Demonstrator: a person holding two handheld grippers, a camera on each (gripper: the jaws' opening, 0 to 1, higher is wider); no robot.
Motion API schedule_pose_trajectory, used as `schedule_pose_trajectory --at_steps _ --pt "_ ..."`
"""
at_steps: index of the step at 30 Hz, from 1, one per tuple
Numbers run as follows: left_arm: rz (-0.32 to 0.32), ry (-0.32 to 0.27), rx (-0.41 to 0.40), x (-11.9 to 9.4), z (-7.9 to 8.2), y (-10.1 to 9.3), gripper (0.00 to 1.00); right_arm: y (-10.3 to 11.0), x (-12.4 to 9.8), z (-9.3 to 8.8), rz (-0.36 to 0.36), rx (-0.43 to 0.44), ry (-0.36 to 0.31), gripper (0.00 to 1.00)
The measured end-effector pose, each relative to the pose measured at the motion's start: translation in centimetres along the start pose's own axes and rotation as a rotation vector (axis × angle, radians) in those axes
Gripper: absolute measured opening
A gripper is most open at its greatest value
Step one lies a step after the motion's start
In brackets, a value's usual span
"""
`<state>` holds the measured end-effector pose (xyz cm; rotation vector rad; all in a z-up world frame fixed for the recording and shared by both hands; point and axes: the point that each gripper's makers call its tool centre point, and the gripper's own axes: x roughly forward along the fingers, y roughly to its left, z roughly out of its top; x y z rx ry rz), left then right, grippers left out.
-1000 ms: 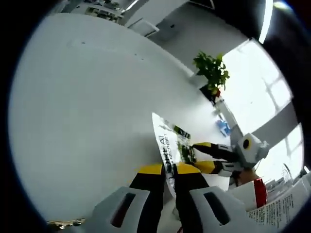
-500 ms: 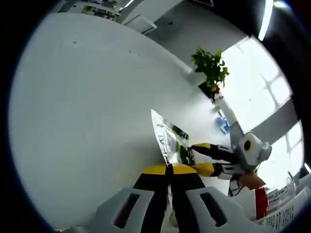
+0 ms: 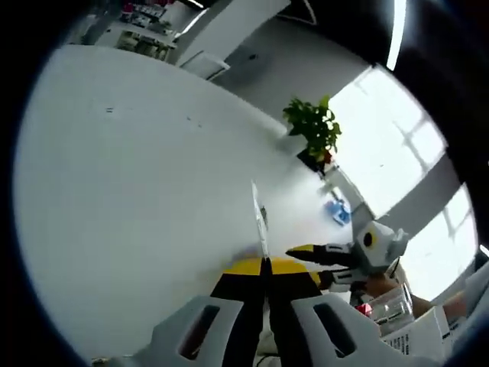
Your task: Arrange the skincare products in the storage area until every visible bottle or jar stands upright without overlapping.
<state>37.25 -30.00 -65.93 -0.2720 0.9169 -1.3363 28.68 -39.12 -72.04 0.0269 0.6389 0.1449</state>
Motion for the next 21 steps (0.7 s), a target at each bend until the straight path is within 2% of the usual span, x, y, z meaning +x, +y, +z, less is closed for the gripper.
schedule_pose_trajectory --at_steps 4,11,16,21 --pt "0.028 -0.025 0.062 -1.7 1.2 0.4 0.0 0.3 -0.7 0.9 -0.003 -0.008 -0.009 0.35" --pt "0.122 -0.069 0.206 -5.2 3.1 0.3 0.0 1.6 -2.2 2.7 0.009 -0.021 -0.043 0.35" --pt "0.166 -0.097 0.267 -7.7 4.3 -0.1 0.0 2.3 -3.5 3.6 0.012 -0.029 -0.055 0.36" --pt "0.224 -0.082 0.34 -9.3 4.1 0.4 0.0 2.8 -4.8 4.6 0.009 -0.024 -0.086 0.35"
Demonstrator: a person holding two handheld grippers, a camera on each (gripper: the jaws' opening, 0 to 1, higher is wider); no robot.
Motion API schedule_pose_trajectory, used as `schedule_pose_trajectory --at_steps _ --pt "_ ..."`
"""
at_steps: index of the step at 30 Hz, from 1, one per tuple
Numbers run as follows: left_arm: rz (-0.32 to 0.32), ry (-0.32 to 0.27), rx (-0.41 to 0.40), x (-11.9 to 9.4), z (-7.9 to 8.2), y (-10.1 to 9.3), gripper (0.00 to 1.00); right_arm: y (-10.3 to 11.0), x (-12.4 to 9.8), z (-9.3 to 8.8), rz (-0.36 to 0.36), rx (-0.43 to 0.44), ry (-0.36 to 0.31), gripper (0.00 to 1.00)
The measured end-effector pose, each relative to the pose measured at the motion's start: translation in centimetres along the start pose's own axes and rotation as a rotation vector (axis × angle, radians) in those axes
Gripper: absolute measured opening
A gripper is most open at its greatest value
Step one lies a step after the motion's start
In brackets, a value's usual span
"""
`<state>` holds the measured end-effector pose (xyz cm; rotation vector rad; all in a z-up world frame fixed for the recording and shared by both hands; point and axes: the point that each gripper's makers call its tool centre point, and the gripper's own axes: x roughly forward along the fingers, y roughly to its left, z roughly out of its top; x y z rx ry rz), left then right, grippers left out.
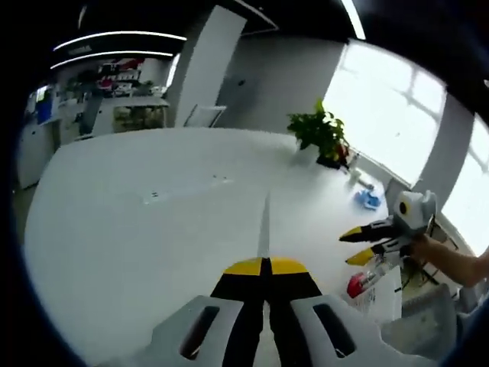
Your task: Arrange the skincare products in the storage area until every visible bottle or jar stands upright without overlapping.
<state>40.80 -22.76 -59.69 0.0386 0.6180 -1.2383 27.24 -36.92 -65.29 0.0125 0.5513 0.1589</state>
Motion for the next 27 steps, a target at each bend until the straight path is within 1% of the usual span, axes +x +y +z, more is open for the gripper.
schedule_pose_trajectory --at_steps 2,6,10,12,14,16,17,19,21,24,26,27 --pt "0.019 0.006 0.016 -0.5 -0.1 0.5 0.0 0.4 -0.5 0.4 0.002 -0.004 -0.009 0.35" --pt "0.029 0.008 0.031 -1.6 -0.1 0.9 0.0 1.5 -1.5 1.0 0.019 -0.013 -0.021 0.35" --pt "0.058 0.004 0.062 -3.3 -0.2 1.0 0.0 2.8 -2.2 1.0 0.044 -0.008 -0.027 0.36" --pt "0.072 0.005 0.075 -4.1 -0.3 1.4 0.0 3.6 -2.4 0.7 0.064 -0.004 -0.02 0.36" --pt "0.074 -0.001 0.074 -4.8 -0.5 1.2 0.0 4.5 -2.6 0.4 0.09 0.005 -0.017 0.36" --pt "0.073 -0.005 0.06 -5.3 -0.8 1.0 0.0 5.1 -2.6 0.1 0.106 -0.004 -0.012 0.39" --pt "0.073 -0.004 0.059 -5.5 -0.9 1.0 0.0 5.5 -2.6 -0.4 0.116 -0.015 0.009 0.4" --pt "0.08 0.0 0.066 -5.8 -1.1 1.1 0.0 6.0 -2.6 -0.6 0.122 -0.026 0.009 0.39" --pt "0.092 0.012 0.078 -6.2 -1.6 0.8 0.0 6.6 -2.8 -0.8 0.143 -0.014 0.016 0.38" --pt "0.112 0.035 0.109 -7.0 -2.4 0.4 0.0 7.2 -3.0 -1.0 0.152 -0.014 0.015 0.36" --pt "0.124 0.049 0.123 -7.4 -3.0 0.3 0.0 7.7 -3.2 -1.5 0.167 -0.005 0.034 0.35" --pt "0.124 0.054 0.124 -7.6 -3.2 0.2 0.0 7.9 -3.2 -1.6 0.167 -0.004 0.033 0.35"
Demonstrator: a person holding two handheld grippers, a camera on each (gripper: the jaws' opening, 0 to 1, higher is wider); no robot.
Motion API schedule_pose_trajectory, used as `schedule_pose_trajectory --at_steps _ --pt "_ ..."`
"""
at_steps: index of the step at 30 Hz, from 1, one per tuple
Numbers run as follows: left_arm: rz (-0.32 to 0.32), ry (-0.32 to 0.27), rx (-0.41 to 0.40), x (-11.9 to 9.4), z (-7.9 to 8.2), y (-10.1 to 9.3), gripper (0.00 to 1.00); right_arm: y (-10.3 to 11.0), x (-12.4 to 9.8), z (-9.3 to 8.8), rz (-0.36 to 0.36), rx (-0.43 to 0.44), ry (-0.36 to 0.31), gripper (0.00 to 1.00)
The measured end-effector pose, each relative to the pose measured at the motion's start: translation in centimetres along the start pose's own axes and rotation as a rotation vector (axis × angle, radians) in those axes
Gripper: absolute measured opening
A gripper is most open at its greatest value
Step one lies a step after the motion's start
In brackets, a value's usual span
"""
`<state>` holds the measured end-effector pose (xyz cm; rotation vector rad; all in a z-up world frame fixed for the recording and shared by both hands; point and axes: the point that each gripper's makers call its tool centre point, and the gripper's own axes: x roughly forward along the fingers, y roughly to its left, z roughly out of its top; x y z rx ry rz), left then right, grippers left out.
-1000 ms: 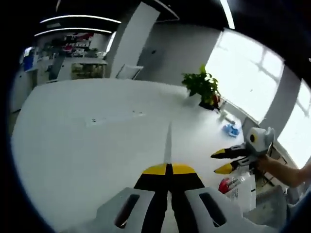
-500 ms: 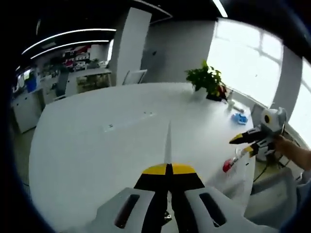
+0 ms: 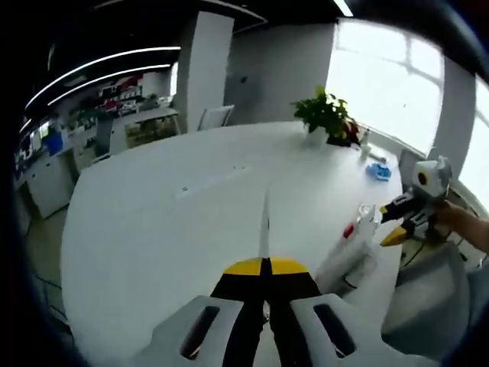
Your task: Arrange the skincare products in the storage area until every visible bottle or jar stands upright without overlapping.
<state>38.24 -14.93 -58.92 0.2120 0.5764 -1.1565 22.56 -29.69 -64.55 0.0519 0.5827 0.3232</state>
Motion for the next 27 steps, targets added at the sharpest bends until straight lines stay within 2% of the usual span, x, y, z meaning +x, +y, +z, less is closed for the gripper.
schedule_pose_trajectory --at_steps 5,13,18,27 --pt "0.004 0.012 0.011 -1.3 -0.9 -0.6 0.0 0.9 -0.6 -0.9 -0.004 0.007 0.028 0.32" --pt "0.002 0.061 0.065 -2.9 -2.5 -1.9 0.0 3.6 -1.3 -1.7 0.041 0.008 0.045 0.28" --pt "-0.002 0.076 0.087 -3.9 -3.3 -2.4 0.0 5.8 -1.2 -1.9 0.08 -0.004 0.042 0.28" --pt "-0.04 0.105 0.133 -5.6 -5.2 -4.6 0.0 10.5 0.0 -1.9 0.183 -0.041 0.05 0.26"
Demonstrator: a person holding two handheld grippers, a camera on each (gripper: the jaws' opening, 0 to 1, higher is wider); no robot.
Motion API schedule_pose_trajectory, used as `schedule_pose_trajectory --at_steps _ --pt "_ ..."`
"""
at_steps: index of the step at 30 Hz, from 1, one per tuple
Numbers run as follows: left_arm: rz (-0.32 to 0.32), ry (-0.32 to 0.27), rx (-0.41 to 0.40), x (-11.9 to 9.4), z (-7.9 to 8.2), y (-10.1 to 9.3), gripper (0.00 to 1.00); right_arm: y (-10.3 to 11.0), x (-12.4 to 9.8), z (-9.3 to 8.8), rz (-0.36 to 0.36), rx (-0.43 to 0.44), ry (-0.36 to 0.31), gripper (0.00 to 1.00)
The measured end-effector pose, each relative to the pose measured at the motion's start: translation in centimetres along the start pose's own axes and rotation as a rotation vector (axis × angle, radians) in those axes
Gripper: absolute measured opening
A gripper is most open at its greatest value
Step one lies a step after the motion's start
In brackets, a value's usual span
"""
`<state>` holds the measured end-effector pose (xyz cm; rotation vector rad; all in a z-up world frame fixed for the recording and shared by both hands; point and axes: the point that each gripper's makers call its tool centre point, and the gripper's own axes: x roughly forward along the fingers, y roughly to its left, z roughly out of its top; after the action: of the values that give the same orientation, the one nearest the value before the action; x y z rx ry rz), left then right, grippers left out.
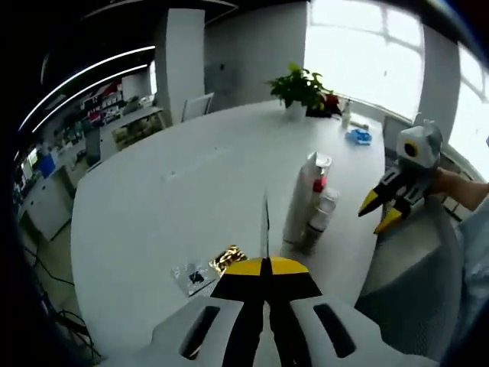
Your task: Arrange the skincare products in the storage area until every visible bottle or jar stands upright without overlapping.
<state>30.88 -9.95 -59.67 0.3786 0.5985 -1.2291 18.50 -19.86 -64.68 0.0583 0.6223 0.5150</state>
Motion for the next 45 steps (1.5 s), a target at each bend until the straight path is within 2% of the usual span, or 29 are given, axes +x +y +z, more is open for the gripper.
schedule_pose_trajectory --at_steps 8,12,13,14,16,20,25,28,30,35,40,45 --pt "-0.058 0.012 0.054 -1.7 -1.3 -2.5 0.0 2.9 2.1 0.1 0.077 -0.049 0.014 0.27" --pt "-0.076 -0.012 0.078 -2.3 -1.6 -3.3 0.0 3.4 3.0 0.5 0.083 -0.073 0.004 0.27" --pt "-0.094 -0.021 0.073 -2.4 -1.7 -3.6 0.0 3.4 3.3 0.6 0.083 -0.08 0.002 0.27" --pt "-0.122 -0.035 0.111 -2.5 -1.6 -4.0 0.0 3.4 3.5 0.7 0.081 -0.09 -0.001 0.27" --pt "-0.116 -0.02 0.077 -2.8 -2.0 -4.1 0.0 3.7 4.1 0.5 0.092 -0.12 0.016 0.28" --pt "-0.159 -0.02 0.103 -3.4 -2.1 -5.1 0.0 3.9 5.1 0.2 0.101 -0.178 0.046 0.31" --pt "-0.26 -0.026 0.147 -4.1 -1.9 -6.8 0.0 4.2 6.1 0.0 0.124 -0.214 0.056 0.3" --pt "-0.344 -0.015 0.168 -4.3 -2.1 -8.2 0.0 4.3 6.8 -0.4 0.142 -0.224 0.074 0.28" --pt "-0.371 0.0 0.187 -4.4 -2.3 -8.7 0.0 4.5 6.8 -0.6 0.155 -0.232 0.081 0.25" --pt "-0.382 0.011 0.177 -3.8 -2.4 -8.6 0.0 5.5 6.7 -1.1 0.212 -0.218 0.103 0.14" --pt "-0.388 0.034 0.167 -3.3 -2.6 -8.6 0.0 5.0 6.5 -2.1 0.213 -0.187 0.151 0.07" --pt "-0.323 0.071 0.093 -2.2 -2.8 -6.8 0.0 5.7 6.5 -2.7 0.258 -0.136 0.179 0.04"
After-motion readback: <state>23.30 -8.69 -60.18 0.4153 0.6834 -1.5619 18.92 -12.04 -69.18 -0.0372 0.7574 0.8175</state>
